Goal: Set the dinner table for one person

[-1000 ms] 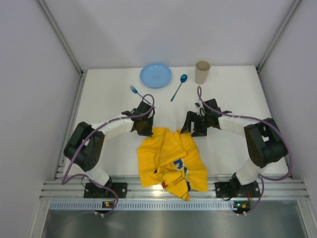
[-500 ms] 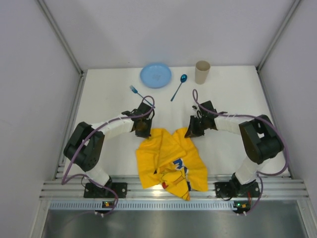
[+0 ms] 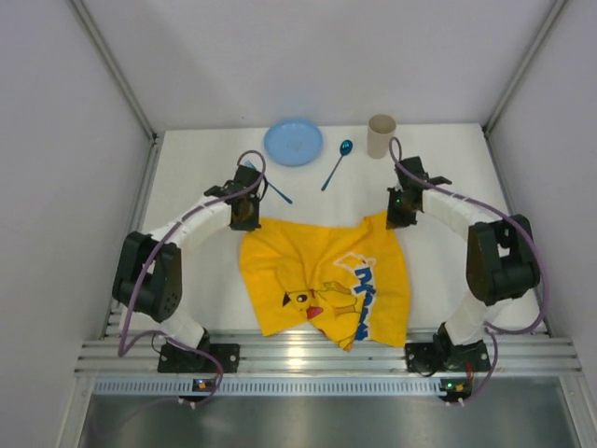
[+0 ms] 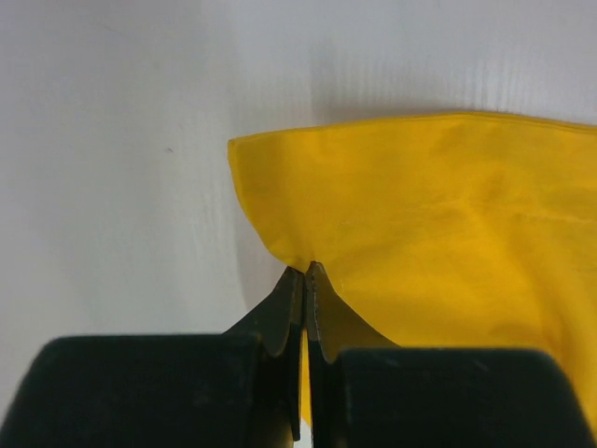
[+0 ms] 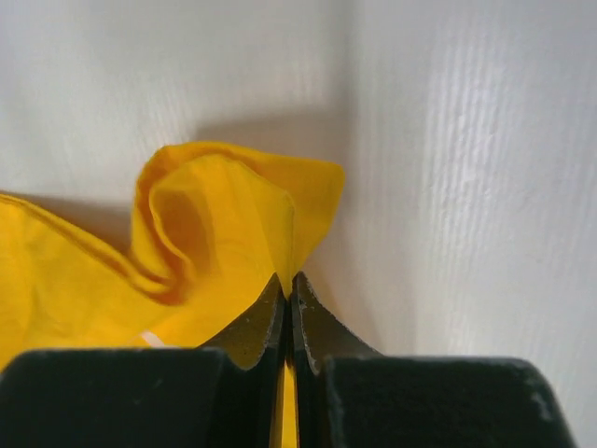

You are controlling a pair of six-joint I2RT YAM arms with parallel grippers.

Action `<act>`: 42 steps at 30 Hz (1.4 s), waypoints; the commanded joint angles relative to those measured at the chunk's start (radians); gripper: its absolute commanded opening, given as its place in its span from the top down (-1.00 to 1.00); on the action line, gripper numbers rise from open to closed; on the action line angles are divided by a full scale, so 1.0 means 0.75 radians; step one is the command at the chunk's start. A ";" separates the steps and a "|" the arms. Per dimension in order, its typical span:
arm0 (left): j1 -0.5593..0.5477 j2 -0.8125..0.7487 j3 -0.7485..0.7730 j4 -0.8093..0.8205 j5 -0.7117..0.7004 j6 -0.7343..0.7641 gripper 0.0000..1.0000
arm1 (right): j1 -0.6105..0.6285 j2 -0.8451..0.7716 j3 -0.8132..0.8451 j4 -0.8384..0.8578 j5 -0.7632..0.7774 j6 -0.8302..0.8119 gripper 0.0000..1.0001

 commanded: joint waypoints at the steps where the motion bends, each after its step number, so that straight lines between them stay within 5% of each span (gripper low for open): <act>1: 0.061 -0.023 0.107 -0.016 -0.073 0.078 1.00 | -0.050 0.102 0.140 -0.091 0.154 0.022 1.00; 10: 0.112 0.192 0.302 0.000 -0.130 0.184 1.00 | -0.063 0.347 0.525 -0.261 0.361 0.033 1.00; 19: 0.133 0.363 0.451 -0.018 -0.149 0.199 1.00 | -0.106 0.476 0.658 -0.278 0.340 0.010 0.99; 20: 0.135 0.374 0.466 -0.020 -0.135 0.196 0.93 | -0.106 0.484 0.670 -0.280 0.338 0.012 0.94; 22: 0.135 0.374 0.516 -0.024 -0.145 0.180 0.56 | -0.106 0.501 0.695 -0.298 0.348 0.020 0.46; 23: 0.135 0.364 0.533 -0.028 -0.151 0.178 -0.18 | -0.106 0.501 0.701 -0.302 0.351 0.020 0.15; 25: 0.135 0.329 0.568 -0.028 -0.171 0.168 -0.63 | -0.108 0.491 0.707 -0.311 0.359 0.022 -0.55; 26: 0.135 0.311 0.576 -0.035 -0.182 0.162 -0.86 | -0.108 0.470 0.705 -0.315 0.365 0.022 -0.67; 28: 0.135 0.251 0.596 -0.049 -0.290 0.111 -0.93 | -0.104 0.444 0.695 -0.327 0.371 0.026 -0.96; 33: 0.135 0.069 0.531 -0.069 -0.394 0.021 -0.94 | -0.102 0.248 0.593 -0.360 0.363 0.077 -0.99; 36: 0.135 -0.062 0.429 -0.108 -0.227 -0.084 -0.89 | -0.083 0.076 0.458 -0.343 0.312 0.110 -0.99; 42: 0.092 -0.399 -0.092 0.002 0.227 -0.292 -0.85 | -0.040 -0.219 0.153 -0.298 0.126 0.141 -0.98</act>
